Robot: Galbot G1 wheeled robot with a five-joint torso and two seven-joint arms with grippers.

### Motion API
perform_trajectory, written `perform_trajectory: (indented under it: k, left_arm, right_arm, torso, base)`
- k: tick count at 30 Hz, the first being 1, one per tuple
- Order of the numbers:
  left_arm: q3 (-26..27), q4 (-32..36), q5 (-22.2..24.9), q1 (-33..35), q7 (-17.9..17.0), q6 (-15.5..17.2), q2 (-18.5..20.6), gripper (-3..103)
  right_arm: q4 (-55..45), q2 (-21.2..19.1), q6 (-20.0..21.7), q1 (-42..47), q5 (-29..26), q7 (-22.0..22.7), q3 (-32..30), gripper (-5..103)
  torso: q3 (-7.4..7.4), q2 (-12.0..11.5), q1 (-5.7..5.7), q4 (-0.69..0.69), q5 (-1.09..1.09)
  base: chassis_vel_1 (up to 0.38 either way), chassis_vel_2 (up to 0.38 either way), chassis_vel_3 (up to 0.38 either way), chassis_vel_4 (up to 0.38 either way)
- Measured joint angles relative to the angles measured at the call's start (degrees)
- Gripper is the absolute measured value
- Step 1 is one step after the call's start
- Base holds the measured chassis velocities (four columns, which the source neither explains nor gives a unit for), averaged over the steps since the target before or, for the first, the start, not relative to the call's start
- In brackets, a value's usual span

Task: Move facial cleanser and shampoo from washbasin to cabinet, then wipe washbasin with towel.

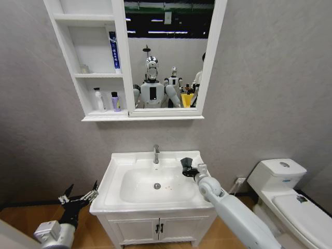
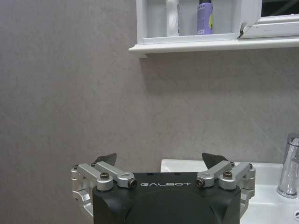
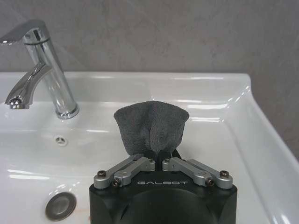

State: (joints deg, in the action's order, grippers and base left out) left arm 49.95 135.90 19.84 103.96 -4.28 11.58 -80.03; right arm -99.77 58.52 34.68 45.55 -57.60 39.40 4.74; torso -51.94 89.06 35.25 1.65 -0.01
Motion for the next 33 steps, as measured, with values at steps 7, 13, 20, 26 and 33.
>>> perform_trajectory:
  k: [7,13,20,26,33]
  left_arm:
    - [0.0,0.0,0.0,0.0,0.0,0.0,0.0,100]
    - [0.0,0.0,0.0,0.0,0.0,0.0,0.0,100]
    - [0.0,0.0,0.0,0.0,0.0,0.0,0.0,100]
    - [0.0,0.0,0.0,0.0,0.0,0.0,0.0,100]
    - [0.0,0.0,0.0,0.0,0.0,0.0,0.0,100]
  right_arm:
    - [8.9,4.7,3.7,-4.8,-3.6,4.8,3.3,2]
    - [15.3,6.8,4.5,-6.4,-2.9,4.3,4.4,2]
    - [17.8,5.4,6.4,-6.1,-4.5,1.9,4.5,2]
    - [19.4,5.8,6.8,-5.7,-3.7,-1.0,4.2,2]
    - [20.6,9.3,6.3,-5.1,-1.5,-4.0,5.0,2]
  torso:
    - [-0.01,0.0,0.01,0.00,0.00]
    - [0.00,0.0,0.01,-0.01,0.01]
    - [0.00,0.0,0.00,0.00,0.01]
    - [0.00,0.0,0.00,0.00,0.00]
    - [-0.01,0.0,0.01,0.01,0.01]
  base:
    - [0.000,0.000,0.000,0.000]
    - [0.000,0.000,0.000,0.000]
    - [0.000,0.000,0.000,0.000]
    - [0.000,0.000,0.000,0.000]
    - [0.000,0.000,0.000,0.000]
